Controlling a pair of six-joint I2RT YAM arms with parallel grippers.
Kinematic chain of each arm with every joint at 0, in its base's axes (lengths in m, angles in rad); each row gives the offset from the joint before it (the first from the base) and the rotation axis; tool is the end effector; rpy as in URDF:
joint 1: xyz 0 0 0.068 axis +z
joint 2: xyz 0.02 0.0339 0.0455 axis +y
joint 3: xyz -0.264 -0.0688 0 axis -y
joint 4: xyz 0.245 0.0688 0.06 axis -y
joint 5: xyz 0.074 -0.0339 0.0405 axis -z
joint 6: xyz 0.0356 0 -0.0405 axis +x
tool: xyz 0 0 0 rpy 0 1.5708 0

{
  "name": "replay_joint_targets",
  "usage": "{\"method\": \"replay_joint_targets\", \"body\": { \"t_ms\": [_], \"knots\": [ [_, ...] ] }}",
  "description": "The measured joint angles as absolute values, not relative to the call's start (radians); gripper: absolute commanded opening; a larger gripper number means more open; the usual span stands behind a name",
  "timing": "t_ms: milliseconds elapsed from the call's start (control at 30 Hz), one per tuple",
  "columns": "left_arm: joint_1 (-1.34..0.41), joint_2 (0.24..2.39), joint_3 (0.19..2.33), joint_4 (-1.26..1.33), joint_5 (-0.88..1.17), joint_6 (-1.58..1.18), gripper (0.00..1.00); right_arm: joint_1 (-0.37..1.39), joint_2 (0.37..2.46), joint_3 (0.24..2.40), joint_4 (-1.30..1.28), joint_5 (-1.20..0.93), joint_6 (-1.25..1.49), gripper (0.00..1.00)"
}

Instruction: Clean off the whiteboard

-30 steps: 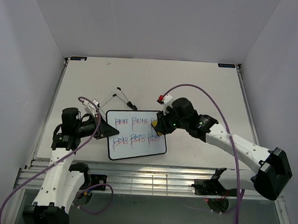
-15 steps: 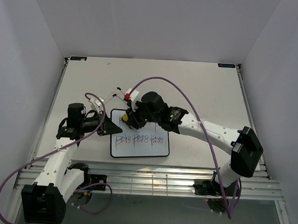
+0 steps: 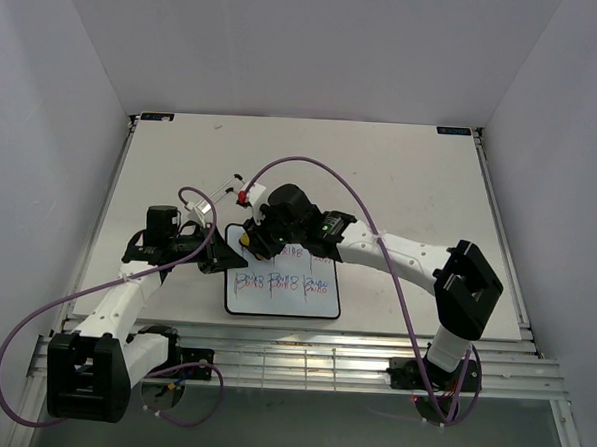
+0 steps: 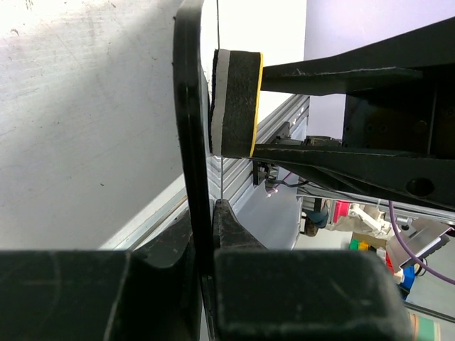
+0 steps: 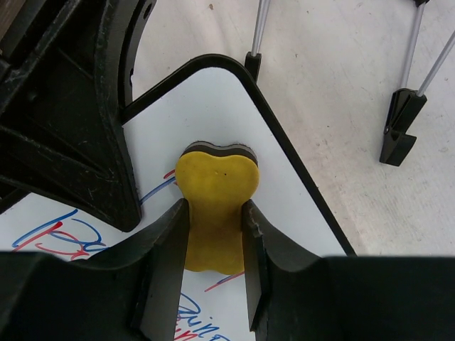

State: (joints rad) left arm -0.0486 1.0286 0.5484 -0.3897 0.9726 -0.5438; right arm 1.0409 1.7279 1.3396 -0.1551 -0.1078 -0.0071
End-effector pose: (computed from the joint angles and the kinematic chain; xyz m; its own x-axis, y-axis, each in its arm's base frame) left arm 0.1878 -0.0386 0.2078 -0.9428 -0.2459 -0.2251 0.0840 0.4784 -0.8741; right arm 0.2011 0.3509 0.2805 -0.2549 -0.4491 -0.8563 -0.9062 0.4199 0.0496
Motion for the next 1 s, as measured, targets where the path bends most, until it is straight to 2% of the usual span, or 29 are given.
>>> {"method": "replay_joint_targets", "body": {
  "t_ms": [600,833,1000],
  "knots": [
    [-0.068,1.029,0.547,-0.424,0.948,-0.585,0.00,0.905,1.690,1.174,-0.099,-0.159,0.078,0.29],
    [-0.069,1.029,0.547,-0.438,0.954,-0.584,0.00,0.920,1.694,1.196,-0.130,-0.169,0.097,0.29],
    [-0.073,1.025,0.547,-0.436,0.954,-0.579,0.00,0.983,1.737,1.314,-0.183,-0.191,0.099,0.29]
  ]
}}
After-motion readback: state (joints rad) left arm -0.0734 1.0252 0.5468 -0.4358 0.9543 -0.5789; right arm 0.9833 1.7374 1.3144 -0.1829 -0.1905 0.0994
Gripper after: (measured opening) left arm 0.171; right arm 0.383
